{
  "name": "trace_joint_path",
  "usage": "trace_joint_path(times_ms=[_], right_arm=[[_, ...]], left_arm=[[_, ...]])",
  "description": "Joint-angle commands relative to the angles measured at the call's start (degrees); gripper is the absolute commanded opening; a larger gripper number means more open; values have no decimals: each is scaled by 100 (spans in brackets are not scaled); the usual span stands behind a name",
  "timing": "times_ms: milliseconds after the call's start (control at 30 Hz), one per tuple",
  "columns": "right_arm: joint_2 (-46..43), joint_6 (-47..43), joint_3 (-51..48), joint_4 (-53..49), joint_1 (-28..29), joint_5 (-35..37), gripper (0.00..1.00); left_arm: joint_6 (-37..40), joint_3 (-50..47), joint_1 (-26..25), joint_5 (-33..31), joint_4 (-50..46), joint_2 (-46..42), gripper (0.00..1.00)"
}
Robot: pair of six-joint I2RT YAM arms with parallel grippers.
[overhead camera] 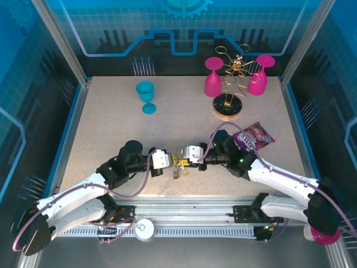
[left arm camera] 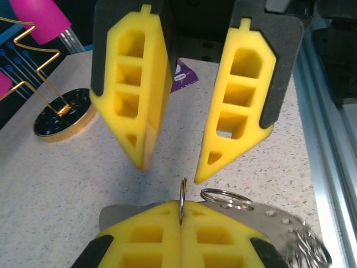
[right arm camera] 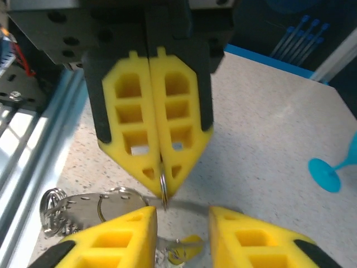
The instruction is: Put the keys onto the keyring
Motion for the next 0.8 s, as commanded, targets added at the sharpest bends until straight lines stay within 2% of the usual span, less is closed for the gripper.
trace_joint_path(times_ms=[0, 67, 167, 233, 367, 533, 633, 767], right_arm=[[-316, 406, -235, 61, -9, 1034, 39], [-467, 1151, -403, 516, -62, 1606, 45], [-424, 2148, -486, 903, -91, 2135, 40], [-259, 2577, -434, 888, -85, 2168, 36], [165, 3325, -128, 493, 110, 2114, 32], [823, 4550, 569, -725, 429, 2159, 29], [1242, 5097, 873, -1210, 647, 2356, 27], [1651, 5464, 836, -863, 1090, 2561, 27]], left_arm=[[68, 244, -26, -423, -128, -210, 0], [-22, 266, -21, -701, -257, -328, 0], [-276, 292, -27, -1198, -360, -519, 0], [-392, 303, -25, -1474, -393, -610, 0], [-697, 470, 4, -2112, -444, -573, 0], [-1005, 603, 219, -2999, -170, -305, 0], [-1341, 694, 630, -2951, 84, -59, 0], [-1708, 872, 1152, -2518, 347, 378, 0]])
